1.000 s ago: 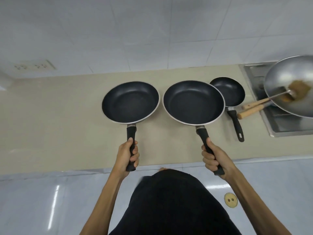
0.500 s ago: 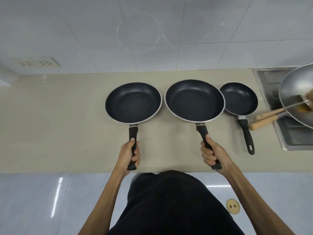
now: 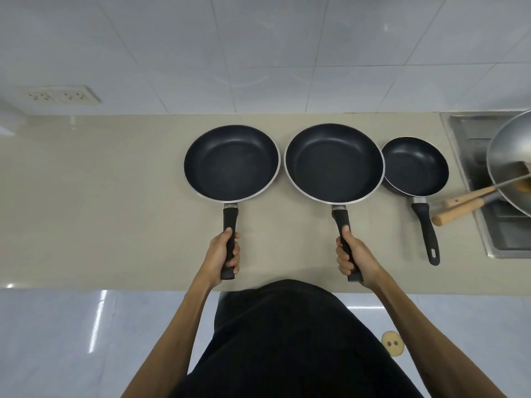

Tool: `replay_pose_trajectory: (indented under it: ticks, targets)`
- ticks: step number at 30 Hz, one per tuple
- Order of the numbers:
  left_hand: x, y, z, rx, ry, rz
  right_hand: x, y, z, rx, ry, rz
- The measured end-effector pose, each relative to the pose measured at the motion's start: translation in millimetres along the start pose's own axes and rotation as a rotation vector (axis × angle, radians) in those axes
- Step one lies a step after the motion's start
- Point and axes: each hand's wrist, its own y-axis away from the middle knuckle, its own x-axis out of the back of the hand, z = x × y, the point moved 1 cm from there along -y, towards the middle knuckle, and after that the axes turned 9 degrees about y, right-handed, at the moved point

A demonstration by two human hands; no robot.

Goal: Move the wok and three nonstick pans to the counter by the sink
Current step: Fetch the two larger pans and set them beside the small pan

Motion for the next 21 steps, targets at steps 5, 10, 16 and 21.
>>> replay_pose_trajectory:
  ticks: [5, 10, 16, 21]
  targets:
    - [1.4, -11.9, -7.6, 0.099, -0.008, 0.063, -6.4, -18.1, 6.9, -0.106, 0.055, 0.066]
    - [-1.1, -17.0, -13.5, 0.139, -0.003, 0.104, -12.0, -25.7, 7.7, -0.155, 0.012, 0.081]
    - [-0.8, -21.4, -14.8, 0.143, -0.034, 0.115, -16.9, -27.5, 4.9, -0.195, -0.002, 0.09]
    - [0.4, -22.7, -14.6, 0.151, -0.048, 0.106, -19.7, -26.4, 2.7, -0.214, 0.021, 0.14]
